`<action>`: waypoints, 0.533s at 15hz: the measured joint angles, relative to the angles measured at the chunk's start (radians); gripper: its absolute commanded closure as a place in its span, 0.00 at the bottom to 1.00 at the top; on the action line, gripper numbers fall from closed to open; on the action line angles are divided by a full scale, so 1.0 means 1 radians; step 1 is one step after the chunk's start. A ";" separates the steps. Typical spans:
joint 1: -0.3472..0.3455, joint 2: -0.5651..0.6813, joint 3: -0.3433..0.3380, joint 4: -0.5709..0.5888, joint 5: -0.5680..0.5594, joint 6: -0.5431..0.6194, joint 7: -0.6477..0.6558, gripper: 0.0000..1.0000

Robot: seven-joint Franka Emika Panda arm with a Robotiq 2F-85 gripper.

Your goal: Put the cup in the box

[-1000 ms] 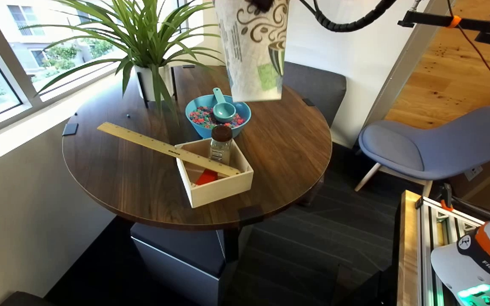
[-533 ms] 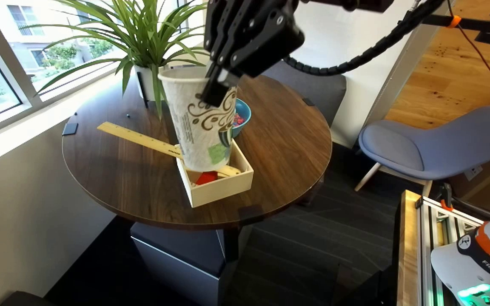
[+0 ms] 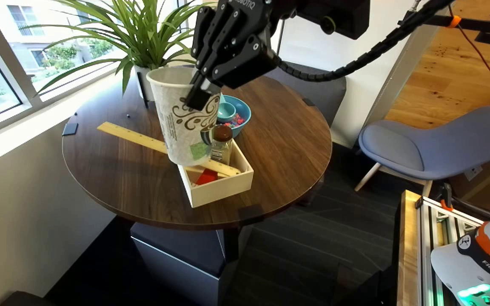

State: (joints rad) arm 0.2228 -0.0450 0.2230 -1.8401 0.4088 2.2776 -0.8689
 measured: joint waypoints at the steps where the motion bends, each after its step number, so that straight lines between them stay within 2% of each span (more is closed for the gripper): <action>1: 0.000 0.002 0.000 -0.012 -0.013 0.028 0.000 0.99; 8: -0.008 0.005 -0.012 -0.120 -0.177 0.058 0.031 0.99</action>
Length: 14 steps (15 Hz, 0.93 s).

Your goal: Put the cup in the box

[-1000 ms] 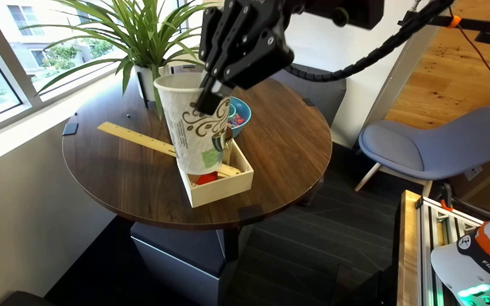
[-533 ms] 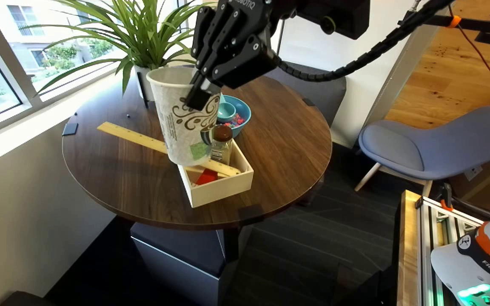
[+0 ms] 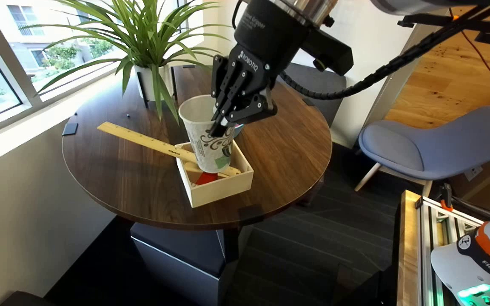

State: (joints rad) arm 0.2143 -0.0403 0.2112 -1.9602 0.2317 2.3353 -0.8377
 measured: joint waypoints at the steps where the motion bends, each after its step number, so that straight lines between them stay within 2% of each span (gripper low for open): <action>1: 0.000 0.000 -0.003 -0.011 -0.016 0.000 0.005 0.99; 5: 0.003 0.002 -0.002 -0.044 -0.029 0.007 0.010 0.99; 11: 0.011 0.016 0.011 -0.080 -0.031 0.162 0.011 0.99; 14: 0.011 0.026 0.012 -0.091 -0.047 0.191 0.015 0.99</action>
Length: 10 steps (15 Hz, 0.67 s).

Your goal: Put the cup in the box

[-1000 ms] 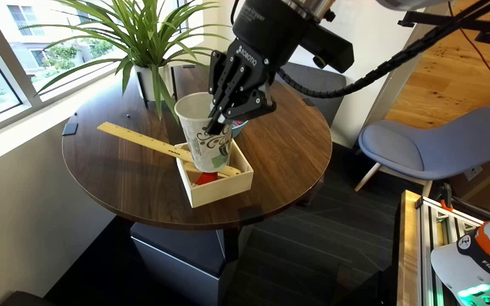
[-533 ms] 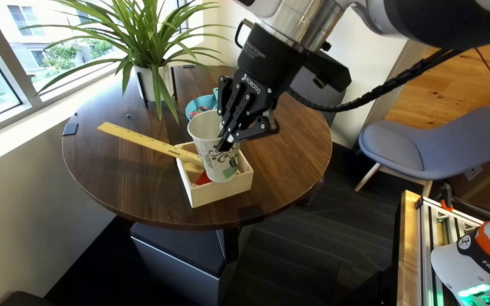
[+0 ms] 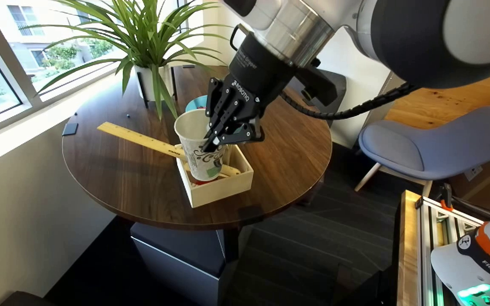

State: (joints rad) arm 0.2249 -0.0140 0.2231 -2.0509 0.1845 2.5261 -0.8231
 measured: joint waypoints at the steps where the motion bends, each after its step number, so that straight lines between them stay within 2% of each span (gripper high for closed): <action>1: 0.000 0.003 0.000 -0.003 -0.012 0.000 0.005 0.99; 10: 0.000 0.015 0.004 -0.025 -0.029 -0.026 0.038 0.99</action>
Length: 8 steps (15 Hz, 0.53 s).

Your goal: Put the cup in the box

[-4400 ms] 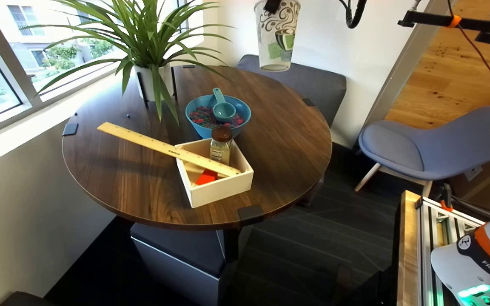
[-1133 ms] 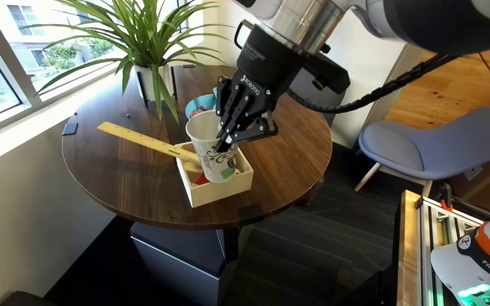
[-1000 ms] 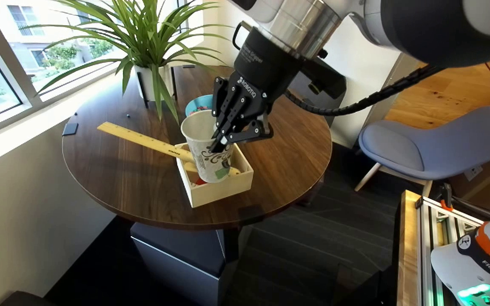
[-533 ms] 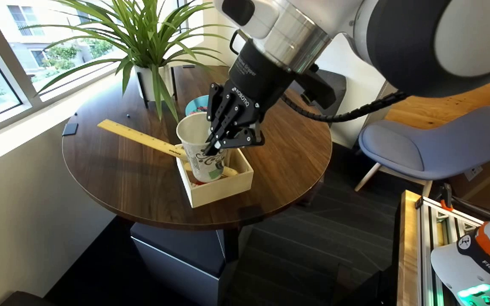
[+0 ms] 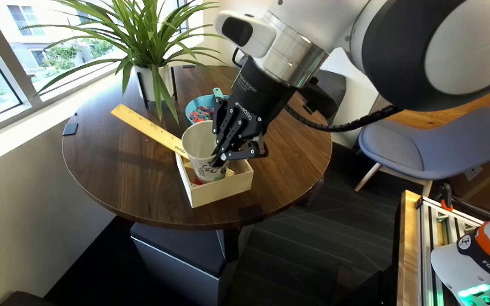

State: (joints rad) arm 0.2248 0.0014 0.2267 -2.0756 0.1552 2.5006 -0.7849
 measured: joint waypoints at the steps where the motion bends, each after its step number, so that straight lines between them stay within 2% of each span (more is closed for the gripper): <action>1: 0.000 0.001 0.000 0.000 -0.001 -0.014 0.008 0.99; 6: -0.002 0.002 -0.002 0.009 0.006 -0.074 0.055 0.99; 7: -0.004 0.003 -0.002 0.010 0.010 -0.076 0.068 0.71; 8: -0.005 0.003 -0.003 0.011 0.014 -0.078 0.082 0.69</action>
State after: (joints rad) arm 0.2197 0.0041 0.2240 -2.0647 0.1693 2.4222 -0.7033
